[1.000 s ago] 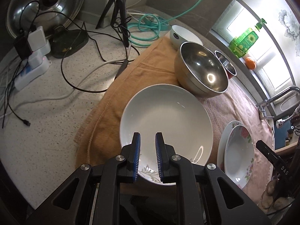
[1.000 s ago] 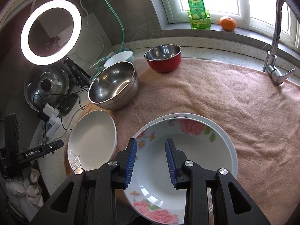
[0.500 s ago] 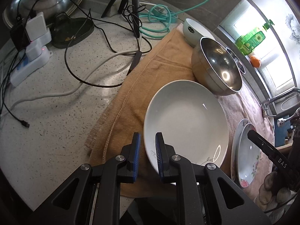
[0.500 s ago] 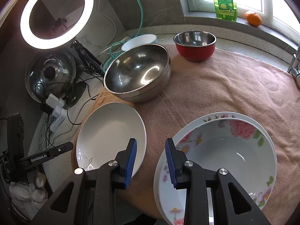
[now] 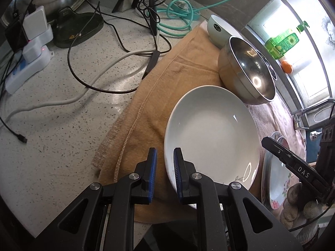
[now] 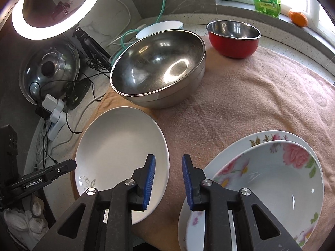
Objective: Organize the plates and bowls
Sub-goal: 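Move both tools to the rim of the white leaf-patterned oval plate, then close both tools on the white oval plate rim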
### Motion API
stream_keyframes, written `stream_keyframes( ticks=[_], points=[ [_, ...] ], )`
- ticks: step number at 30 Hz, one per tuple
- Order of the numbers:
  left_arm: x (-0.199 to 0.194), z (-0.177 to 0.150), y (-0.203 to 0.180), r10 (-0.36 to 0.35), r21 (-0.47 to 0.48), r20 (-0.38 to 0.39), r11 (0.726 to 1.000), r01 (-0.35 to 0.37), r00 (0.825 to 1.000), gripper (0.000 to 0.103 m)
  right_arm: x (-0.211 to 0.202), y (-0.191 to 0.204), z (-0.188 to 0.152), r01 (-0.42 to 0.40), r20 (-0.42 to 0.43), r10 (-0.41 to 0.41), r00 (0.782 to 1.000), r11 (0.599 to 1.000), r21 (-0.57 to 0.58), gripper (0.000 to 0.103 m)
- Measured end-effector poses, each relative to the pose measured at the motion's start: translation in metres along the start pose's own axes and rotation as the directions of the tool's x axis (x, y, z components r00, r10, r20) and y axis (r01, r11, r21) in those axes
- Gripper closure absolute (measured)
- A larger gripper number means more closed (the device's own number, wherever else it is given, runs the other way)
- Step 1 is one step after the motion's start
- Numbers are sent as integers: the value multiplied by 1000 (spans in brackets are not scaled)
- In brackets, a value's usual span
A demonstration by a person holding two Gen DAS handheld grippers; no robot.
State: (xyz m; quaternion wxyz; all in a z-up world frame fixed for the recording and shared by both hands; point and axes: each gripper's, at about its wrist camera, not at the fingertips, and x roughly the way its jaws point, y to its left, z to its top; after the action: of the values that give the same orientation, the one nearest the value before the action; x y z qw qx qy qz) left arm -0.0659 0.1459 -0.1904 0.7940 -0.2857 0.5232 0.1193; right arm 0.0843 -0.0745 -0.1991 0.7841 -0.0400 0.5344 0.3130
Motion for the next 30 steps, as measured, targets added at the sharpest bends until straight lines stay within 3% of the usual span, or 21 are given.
stream_keyframes(
  ticks=[30],
  points=[
    [11, -1, -6, -17, 27, -29, 999, 18, 999, 89, 29, 11, 5, -10, -71, 9, 997, 1000, -10, 91]
  ],
)
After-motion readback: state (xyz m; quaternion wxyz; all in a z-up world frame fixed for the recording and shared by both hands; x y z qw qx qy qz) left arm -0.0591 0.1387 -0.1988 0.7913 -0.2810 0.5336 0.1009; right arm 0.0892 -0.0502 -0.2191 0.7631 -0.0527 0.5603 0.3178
